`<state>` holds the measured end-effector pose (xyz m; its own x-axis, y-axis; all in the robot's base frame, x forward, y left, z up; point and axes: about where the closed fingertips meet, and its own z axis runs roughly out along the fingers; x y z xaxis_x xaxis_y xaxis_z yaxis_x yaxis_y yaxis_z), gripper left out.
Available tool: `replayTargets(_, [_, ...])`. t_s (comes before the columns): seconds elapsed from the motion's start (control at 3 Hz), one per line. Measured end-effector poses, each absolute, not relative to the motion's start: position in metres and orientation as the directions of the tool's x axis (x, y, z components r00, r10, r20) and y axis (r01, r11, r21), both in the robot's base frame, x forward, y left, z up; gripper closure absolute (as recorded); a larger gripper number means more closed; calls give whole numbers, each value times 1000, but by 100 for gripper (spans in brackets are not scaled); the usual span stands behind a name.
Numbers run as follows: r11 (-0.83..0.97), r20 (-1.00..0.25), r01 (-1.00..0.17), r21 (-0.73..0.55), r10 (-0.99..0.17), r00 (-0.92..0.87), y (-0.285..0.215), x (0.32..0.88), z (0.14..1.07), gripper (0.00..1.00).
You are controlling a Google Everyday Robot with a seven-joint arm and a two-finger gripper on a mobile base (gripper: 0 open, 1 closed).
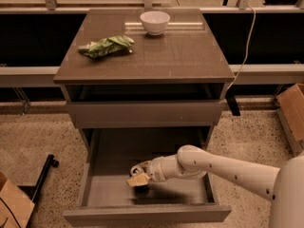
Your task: Pick pepsi can from middle drawer and place on counter
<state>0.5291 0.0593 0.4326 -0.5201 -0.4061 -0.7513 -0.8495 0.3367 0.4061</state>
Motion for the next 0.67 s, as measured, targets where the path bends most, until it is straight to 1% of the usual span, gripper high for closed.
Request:
replayTargets(0.33, [320,-768,-861,395,-398,-501,39,523,471,89])
replayTargets(0.67, [302,-776,-873,382,-409,-481,4,510,541,100])
